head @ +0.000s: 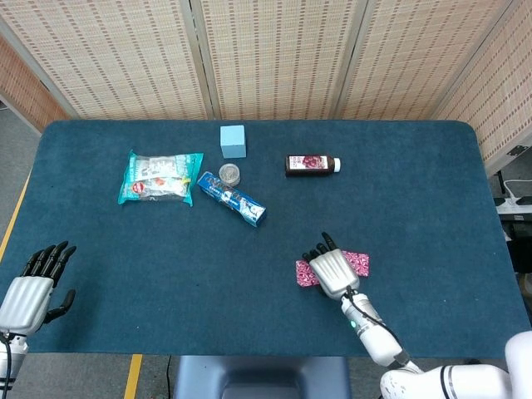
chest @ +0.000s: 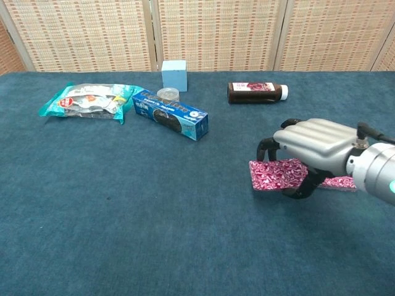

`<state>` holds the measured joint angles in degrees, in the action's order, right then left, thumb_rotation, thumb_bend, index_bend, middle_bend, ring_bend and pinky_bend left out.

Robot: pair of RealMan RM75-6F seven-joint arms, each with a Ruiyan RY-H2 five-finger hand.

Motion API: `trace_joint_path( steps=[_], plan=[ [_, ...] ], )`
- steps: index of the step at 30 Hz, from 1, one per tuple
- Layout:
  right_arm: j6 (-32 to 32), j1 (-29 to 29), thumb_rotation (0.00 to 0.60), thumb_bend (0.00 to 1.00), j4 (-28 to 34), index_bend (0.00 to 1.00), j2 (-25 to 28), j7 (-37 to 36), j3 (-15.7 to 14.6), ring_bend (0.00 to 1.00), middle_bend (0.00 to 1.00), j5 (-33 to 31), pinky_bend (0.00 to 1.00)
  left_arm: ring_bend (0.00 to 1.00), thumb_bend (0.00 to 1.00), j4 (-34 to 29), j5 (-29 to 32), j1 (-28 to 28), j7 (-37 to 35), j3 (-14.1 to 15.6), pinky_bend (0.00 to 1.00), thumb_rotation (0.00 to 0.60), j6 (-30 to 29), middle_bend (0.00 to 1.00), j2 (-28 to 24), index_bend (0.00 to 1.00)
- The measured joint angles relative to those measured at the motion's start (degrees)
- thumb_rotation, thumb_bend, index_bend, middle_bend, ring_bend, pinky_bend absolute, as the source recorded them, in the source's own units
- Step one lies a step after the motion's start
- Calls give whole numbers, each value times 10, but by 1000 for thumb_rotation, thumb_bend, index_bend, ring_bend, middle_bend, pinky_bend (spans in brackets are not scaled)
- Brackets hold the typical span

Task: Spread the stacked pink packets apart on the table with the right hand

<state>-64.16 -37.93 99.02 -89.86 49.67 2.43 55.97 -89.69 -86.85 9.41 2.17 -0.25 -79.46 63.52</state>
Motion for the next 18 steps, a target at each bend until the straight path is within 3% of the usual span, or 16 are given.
trace_joint_path(
  steps=[3, 7, 11, 18],
  plan=[
    [6, -7, 600, 232, -25, 377, -28, 6, 0, 187, 338, -6, 0, 0, 433, 1, -1, 1, -4, 0, 109, 600, 2, 0, -2, 0],
    [15, -12, 600, 232, -45, 29, -44, 9, -7, 33, 97, -6, 0, 0, 434, 3, 0, 2, -7, 0, 109, 600, 5, 0, -2, 0],
    [22, -16, 600, 232, -38, 0, -36, 17, -13, 0, 19, -13, 0, 0, 434, 3, 0, 3, -7, 0, 109, 600, 7, 0, -2, 0],
    [3, -9, 600, 232, -12, 0, -7, 15, -21, 0, 13, -1, 0, 0, 434, 1, 0, 1, -6, 1, 109, 600, 2, 0, -3, 0]
  ],
)
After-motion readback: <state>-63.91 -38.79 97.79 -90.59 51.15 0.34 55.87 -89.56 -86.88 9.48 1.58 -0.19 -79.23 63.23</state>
